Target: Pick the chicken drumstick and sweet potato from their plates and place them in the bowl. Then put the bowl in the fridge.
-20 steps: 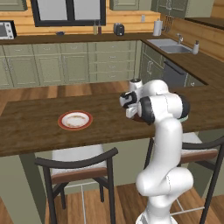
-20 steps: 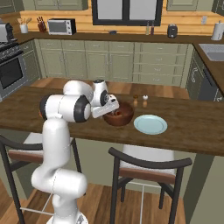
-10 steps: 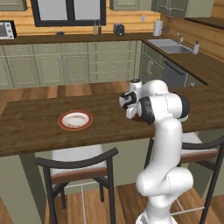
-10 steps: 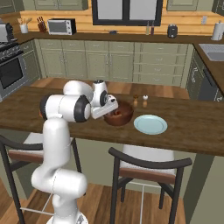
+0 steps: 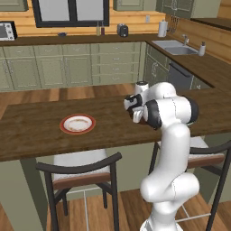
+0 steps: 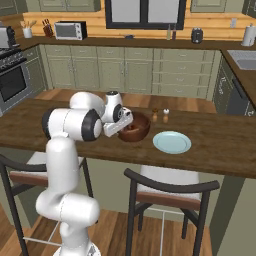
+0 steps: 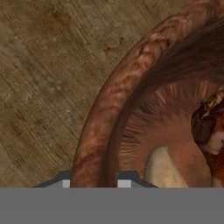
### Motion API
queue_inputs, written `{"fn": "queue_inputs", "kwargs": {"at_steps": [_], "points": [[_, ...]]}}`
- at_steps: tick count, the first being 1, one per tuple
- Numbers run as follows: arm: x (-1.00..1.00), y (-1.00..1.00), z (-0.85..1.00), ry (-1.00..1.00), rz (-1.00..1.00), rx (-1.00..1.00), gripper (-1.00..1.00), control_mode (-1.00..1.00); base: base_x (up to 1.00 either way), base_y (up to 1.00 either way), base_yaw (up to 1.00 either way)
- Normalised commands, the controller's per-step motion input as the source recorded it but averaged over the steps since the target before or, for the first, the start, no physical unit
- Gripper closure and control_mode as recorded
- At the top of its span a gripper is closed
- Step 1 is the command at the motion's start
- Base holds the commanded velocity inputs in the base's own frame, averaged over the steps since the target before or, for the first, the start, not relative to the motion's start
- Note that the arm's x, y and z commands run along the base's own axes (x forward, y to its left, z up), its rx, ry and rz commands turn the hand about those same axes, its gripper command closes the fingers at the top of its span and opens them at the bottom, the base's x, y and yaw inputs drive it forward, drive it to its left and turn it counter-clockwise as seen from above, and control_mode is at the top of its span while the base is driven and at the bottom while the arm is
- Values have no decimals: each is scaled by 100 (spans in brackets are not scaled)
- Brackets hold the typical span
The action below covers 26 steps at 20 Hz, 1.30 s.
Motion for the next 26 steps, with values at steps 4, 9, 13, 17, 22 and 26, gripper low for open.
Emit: {"fn": "queue_inputs", "kwargs": {"at_steps": [4,9,13,17,22,26], "points": [[-54,0,49,-2,20,0,100,-100,0,0,0],[-100,0,64,-4,19,0,100,-100,0,0,0],[-100,8,73,0,21,0,100,-100,0,0,0],[-100,26,66,0,19,0,100,-100,0,0,0],[-98,19,53,1,17,0,100,-100,0,0,0],[-99,20,21,1,8,0,100,-100,0,0,0]]}}
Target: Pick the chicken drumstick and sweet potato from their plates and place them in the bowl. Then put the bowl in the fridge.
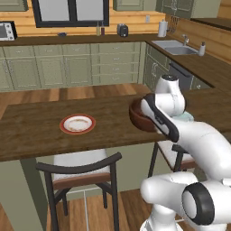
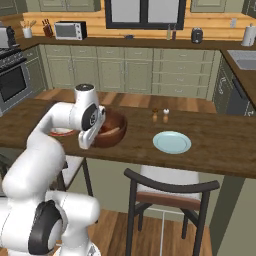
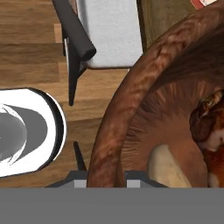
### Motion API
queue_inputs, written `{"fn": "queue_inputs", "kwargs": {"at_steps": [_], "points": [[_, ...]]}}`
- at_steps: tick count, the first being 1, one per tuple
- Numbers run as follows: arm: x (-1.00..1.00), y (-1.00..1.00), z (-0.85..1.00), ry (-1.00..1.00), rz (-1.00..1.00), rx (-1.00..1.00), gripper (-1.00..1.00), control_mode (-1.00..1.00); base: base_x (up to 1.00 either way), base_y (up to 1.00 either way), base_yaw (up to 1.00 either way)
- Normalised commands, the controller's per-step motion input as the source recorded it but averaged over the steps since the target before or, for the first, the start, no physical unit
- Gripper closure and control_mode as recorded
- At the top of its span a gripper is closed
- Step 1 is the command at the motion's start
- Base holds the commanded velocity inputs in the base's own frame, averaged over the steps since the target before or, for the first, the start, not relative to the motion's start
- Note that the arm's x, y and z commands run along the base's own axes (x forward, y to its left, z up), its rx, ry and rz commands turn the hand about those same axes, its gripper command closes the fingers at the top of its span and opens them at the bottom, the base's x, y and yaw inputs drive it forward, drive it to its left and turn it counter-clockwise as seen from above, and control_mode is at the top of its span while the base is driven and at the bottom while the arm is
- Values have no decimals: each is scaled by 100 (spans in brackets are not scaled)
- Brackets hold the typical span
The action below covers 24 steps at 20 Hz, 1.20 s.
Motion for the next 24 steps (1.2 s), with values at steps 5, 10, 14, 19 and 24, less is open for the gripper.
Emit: {"fn": "queue_inputs", "kwargs": {"at_steps": [5,10,14,19,24], "points": [[-41,2,0,0,5,0,100,-100,0,0,0],[0,0,0,0,0,0,100,100,-24,0,2],[0,0,0,0,0,0,100,100,-87,4,10],[0,0,0,0,0,0,100,100,-39,74,26],[0,0,0,0,0,0,100,100,-9,100,32]]}}
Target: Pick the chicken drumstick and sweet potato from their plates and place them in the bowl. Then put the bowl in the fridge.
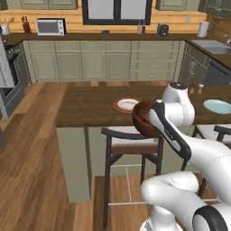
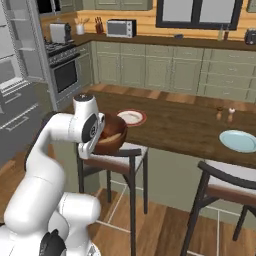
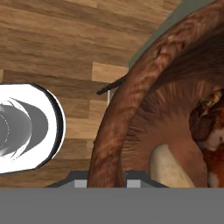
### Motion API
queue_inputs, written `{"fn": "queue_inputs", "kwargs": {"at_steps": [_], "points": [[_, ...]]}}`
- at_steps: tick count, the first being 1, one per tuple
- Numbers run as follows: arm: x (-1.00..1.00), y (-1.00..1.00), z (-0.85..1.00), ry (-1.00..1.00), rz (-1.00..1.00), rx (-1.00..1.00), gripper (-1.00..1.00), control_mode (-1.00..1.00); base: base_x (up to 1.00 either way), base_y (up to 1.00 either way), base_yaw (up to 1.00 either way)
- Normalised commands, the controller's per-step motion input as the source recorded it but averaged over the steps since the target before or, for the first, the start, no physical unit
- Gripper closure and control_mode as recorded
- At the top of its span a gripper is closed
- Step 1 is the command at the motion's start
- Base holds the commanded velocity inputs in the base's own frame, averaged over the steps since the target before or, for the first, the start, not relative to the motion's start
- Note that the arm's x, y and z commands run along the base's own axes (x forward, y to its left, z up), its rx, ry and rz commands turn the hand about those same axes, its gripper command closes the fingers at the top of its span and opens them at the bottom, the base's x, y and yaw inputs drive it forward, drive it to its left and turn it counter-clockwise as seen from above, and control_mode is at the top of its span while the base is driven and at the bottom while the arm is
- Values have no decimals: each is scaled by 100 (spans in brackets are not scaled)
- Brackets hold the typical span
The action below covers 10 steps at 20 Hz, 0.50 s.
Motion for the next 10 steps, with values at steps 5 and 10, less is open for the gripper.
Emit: {"fn": "queue_inputs", "kwargs": {"at_steps": [5,10], "points": [[0,0,0,0,0,0,100,100,2,100,12],[0,0,0,0,0,0,100,100,18,100,0]]}}
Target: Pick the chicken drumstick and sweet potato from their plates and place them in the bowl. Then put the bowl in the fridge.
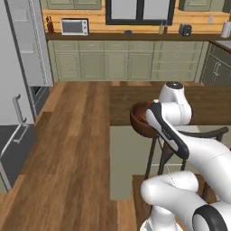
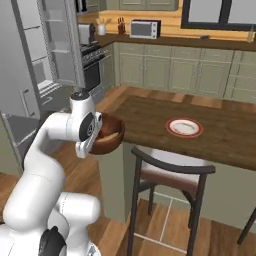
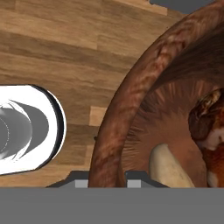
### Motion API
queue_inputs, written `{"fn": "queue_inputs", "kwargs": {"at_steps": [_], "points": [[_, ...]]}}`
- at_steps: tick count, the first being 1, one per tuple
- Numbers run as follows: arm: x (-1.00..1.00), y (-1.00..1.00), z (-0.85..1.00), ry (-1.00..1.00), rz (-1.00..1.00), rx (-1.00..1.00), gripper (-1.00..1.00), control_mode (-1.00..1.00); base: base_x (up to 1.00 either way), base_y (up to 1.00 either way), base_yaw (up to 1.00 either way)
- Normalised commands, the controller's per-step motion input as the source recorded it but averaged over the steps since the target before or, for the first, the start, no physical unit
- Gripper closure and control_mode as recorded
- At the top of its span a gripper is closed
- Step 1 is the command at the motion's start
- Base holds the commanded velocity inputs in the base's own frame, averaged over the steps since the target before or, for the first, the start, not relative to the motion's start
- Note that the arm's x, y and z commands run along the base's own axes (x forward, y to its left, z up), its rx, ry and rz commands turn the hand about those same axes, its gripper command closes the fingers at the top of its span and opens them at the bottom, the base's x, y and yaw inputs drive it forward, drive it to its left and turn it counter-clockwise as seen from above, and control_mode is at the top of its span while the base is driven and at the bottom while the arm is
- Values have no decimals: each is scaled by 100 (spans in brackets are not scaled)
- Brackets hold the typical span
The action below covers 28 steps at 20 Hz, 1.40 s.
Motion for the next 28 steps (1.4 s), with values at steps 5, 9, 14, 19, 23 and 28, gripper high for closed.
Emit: {"fn": "queue_inputs", "kwargs": {"at_steps": [5,9,14,19,23,28], "points": [[0,0,0,0,0,0,100,100,26,100,0],[0,0,0,0,0,0,100,100,45,100,-2],[0,0,0,0,0,0,100,100,70,83,-7],[0,0,0,0,0,0,100,100,79,68,-13],[0,0,0,0,0,0,100,100,72,12,-17],[0,0,0,0,0,0,100,100,48,-6,-18]]}}
